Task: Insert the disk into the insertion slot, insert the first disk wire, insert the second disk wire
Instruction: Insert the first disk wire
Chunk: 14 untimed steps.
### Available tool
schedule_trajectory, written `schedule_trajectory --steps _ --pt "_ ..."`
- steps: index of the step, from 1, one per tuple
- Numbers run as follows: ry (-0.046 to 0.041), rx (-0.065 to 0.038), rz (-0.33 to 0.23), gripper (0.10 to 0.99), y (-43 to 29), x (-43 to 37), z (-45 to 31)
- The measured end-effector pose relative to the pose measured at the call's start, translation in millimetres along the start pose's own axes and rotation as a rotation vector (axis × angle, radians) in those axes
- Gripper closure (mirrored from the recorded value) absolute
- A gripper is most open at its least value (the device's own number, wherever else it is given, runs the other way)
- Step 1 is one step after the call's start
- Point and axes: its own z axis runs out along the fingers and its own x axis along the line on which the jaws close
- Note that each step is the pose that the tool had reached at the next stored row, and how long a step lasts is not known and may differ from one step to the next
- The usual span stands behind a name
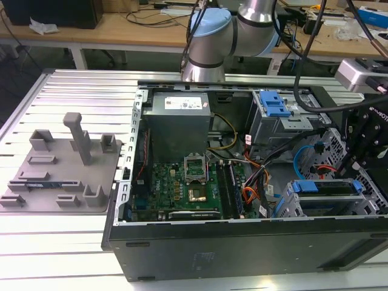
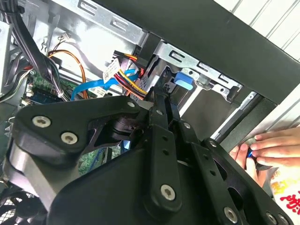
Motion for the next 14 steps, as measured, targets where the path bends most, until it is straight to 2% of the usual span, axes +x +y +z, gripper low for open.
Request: schedule_trajectory --steps 3,6,7,14 --pt "-0.0002 0.005 0.001 0.922 1.3 0.1 0.4" --pt "-0.0006 0.021 0.007 0.922 2.9 0.1 0.6" --pt "-0.0007 0.023 0.011 0.922 3.3 0.1 0.6" --pt "-0.0005 0.02 0.053 0.922 5.4 -2.6 0.6"
